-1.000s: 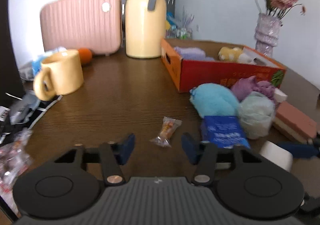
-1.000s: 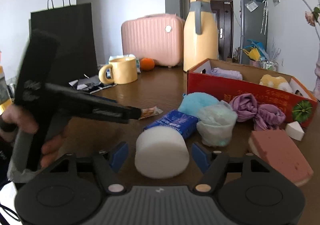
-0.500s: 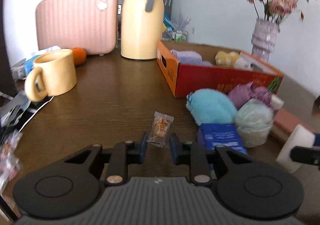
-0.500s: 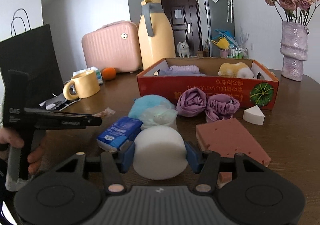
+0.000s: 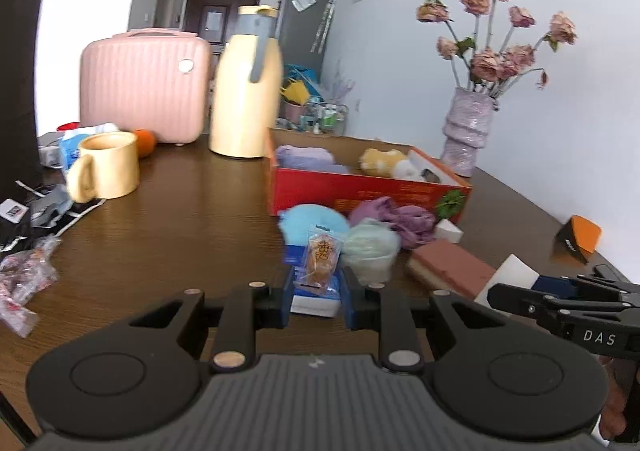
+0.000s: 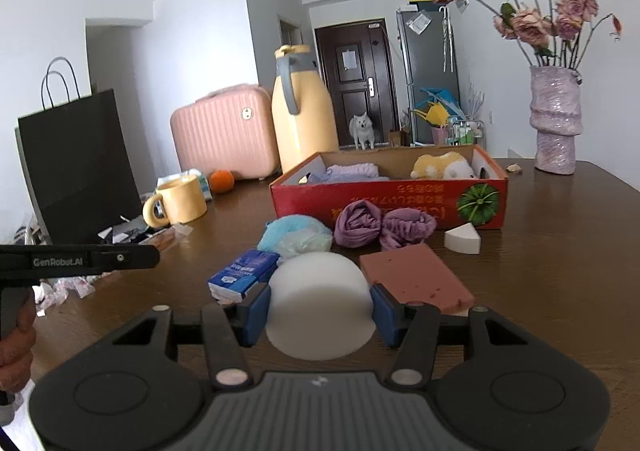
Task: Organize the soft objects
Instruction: 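Grasp the small wrapped snack with the left gripper while the right gripper grasps the white foam roll, then carry the snack in the left gripper while the right gripper carries the foam roll over the box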
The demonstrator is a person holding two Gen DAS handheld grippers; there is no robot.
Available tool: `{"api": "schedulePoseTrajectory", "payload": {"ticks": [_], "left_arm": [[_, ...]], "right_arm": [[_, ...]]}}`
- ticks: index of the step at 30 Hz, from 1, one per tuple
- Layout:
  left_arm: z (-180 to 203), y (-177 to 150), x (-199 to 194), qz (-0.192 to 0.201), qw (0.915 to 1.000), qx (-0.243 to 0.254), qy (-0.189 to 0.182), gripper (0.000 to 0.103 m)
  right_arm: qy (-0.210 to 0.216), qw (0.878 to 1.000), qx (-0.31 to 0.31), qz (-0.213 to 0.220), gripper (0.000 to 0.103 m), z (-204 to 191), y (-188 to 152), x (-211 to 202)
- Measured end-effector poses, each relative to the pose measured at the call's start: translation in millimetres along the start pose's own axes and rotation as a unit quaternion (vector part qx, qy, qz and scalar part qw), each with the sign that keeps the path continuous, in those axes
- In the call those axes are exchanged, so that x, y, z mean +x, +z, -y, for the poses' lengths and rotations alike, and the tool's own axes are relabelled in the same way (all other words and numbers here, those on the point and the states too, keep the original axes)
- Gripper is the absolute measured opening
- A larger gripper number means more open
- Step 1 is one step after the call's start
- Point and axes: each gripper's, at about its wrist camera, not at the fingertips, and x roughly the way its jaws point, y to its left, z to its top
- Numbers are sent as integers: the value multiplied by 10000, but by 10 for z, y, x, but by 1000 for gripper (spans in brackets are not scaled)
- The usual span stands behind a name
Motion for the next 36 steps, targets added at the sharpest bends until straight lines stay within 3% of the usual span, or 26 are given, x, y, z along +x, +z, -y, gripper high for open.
{"api": "schedulePoseTrajectory", "payload": {"ticks": [5,10,14,16,21,26,29,36], "left_arm": [[238,204,185,-39,9995,48,-323,24],[460,807,786,-18,9991,69,-409,24],[541,1283,1469,-187,9994,154,-246,24],[543,1481,1927,-559,9982,-27,-215,24],[599,1695,2950,-1254,9916,-323,26,24],[606,1691,3607,-1687,9848,-395,94,27],[559,1621,3753,-1675,9854,-285,63,44],[293,1714,3694,-1437,9889,-330,166,49]], "right_arm": [[130,9996,184,173,54,304,170,-64],[257,9992,87,283,54,690,717,268],[498,9985,208,103,54,1053,1419,941],[548,9977,375,-157,54,1247,1764,1419],[218,9952,450,-836,54,1521,2318,2693],[80,9903,467,-1309,55,1559,2423,3590],[14,9889,493,-1404,63,1563,2363,3919],[-17,9903,418,-1323,67,1577,2308,3862]]}}
